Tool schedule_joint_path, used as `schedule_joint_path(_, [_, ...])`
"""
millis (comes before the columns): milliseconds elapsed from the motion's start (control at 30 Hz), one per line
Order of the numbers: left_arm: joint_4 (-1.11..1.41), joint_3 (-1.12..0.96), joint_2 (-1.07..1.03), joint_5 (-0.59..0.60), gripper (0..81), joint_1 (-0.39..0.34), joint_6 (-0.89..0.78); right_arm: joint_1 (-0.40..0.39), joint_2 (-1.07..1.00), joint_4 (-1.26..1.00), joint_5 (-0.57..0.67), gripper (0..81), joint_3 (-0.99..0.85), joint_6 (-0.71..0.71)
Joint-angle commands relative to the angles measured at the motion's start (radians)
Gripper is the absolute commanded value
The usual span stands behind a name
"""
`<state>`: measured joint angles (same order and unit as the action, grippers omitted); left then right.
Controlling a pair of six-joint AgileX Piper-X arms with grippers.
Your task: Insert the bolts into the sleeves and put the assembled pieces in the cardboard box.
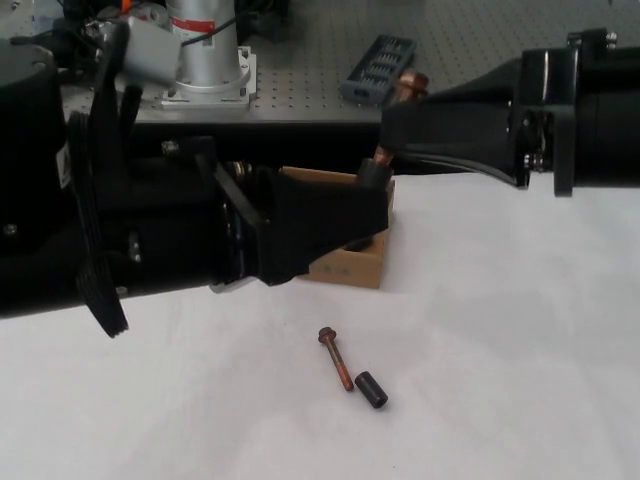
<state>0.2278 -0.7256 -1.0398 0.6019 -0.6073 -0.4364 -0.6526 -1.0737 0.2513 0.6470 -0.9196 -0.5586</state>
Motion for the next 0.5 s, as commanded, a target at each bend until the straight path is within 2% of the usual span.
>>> schedule_joint_path(0, [0.046, -0.012, 0.007, -0.063, 0.6, 0.020, -0.014, 0.004, 0.015, 0.050, 0.044, 2.7, -0.002, 0.039])
schedule_joint_path(167, [0.095, -0.012, 0.007, -0.005, 0.6, 0.020, -0.014, 0.004, 0.013, 0.065, 0.114, 2.7, -0.002, 0.066])
schedule_joint_path(467, [0.118, -0.012, 0.007, -0.004, 0.6, 0.020, -0.014, 0.004, 0.010, 0.065, 0.255, 2.7, -0.002, 0.090])
